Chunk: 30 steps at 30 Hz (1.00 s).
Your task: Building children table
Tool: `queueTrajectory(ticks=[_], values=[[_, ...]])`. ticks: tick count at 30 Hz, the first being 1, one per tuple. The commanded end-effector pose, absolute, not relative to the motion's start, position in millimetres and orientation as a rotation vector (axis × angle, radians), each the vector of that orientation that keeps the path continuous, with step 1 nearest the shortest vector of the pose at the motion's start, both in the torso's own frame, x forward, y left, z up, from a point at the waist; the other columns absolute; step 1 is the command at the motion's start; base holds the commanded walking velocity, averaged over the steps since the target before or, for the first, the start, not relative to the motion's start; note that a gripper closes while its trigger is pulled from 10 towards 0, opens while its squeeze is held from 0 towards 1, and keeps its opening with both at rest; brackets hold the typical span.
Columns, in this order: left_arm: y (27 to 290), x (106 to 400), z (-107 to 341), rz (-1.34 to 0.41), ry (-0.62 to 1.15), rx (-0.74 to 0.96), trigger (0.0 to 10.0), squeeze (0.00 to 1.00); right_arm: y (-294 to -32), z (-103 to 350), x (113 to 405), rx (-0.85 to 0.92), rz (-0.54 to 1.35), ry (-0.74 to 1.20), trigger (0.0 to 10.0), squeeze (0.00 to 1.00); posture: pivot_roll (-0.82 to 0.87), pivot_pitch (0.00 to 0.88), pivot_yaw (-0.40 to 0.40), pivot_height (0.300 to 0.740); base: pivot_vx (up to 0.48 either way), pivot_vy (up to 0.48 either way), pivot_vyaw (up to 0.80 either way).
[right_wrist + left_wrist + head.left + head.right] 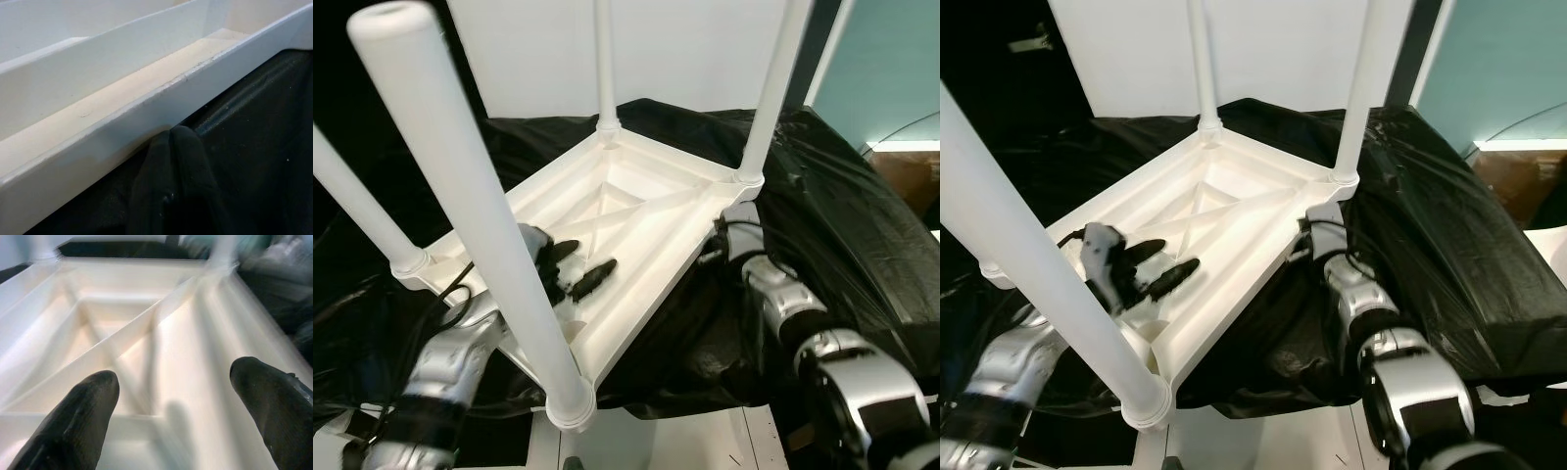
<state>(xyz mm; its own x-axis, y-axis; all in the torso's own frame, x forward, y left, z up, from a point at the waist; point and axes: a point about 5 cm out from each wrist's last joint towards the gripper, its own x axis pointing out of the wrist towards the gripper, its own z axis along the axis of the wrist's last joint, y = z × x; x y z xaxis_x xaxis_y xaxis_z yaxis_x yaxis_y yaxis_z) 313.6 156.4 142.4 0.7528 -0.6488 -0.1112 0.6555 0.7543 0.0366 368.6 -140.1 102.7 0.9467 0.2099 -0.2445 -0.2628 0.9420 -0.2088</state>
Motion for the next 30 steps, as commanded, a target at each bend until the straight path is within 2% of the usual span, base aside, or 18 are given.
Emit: queueTrajectory(ticks=[1, 3, 8, 14, 16, 18, 19, 21, 30], values=[[159, 315, 135, -0.67, 0.119, 0.111, 10.0, 0.0, -137, 95, 365, -0.234, 0.258, 0.258, 10.0, 0.0, 0.05, 0.028, 0.031, 0.74, 0.0, 0.0, 0.0], [163, 327, 120, -0.575, 0.218, 0.27, 10.0, 0.0, -137, 87, 359, -0.227, 0.259, 0.265, 10.0, 0.0, 0.03, 0.028, 0.038, 0.74, 0.0, 0.0, 0.0], [164, 331, 108, -0.563, 0.315, 0.371, 10.0, 0.0, -143, 86, 359, -0.218, 0.24, 0.274, 10.0, 0.0, 0.02, 0.026, 0.042, 0.74, 0.0, 0.0, 0.0], [155, 322, 90, -0.739, 0.455, 0.445, 10.0, 0.0, -153, 93, 366, -0.235, 0.21, 0.279, 10.0, 0.0, 0.03, 0.026, 0.044, 0.74, 0.0, 0.0, 0.0], [155, 322, 90, -0.739, 0.455, 0.445, 10.0, 0.0, -153, 93, 366, -0.235, 0.21, 0.279, 10.0, 0.0, 0.03, 0.026, 0.044, 0.74, 0.0, 0.0, 0.0], [134, 305, 96, -0.974, 0.414, 0.325, 10.0, 0.0, -160, 103, 374, -0.278, 0.189, 0.272, 10.0, 0.0, 0.05, 0.028, 0.045, 0.74, 0.0, 0.0, 0.0], [134, 305, 96, -0.974, 0.414, 0.325, 10.0, 0.0, -160, 103, 374, -0.278, 0.189, 0.272, 10.0, 0.0, 0.05, 0.028, 0.045, 0.74, 0.0, 0.0, 0.0], [122, 297, 106, -1.096, 0.35, 0.234, 10.0, 0.0, -167, 116, 382, -0.299, 0.169, 0.259, 10.0, 0.0, 0.08, 0.031, 0.04, 0.74, 0.0, 0.0, 0.0], [112, 288, 106, -1.189, 0.342, 0.209, 10.0, 0.0, -163, 135, 392, -0.358, 0.226, 0.216, 10.0, 0.0, 0.1, 0.035, 0.036, 0.74, 0.0, 0.0, 0.0]])
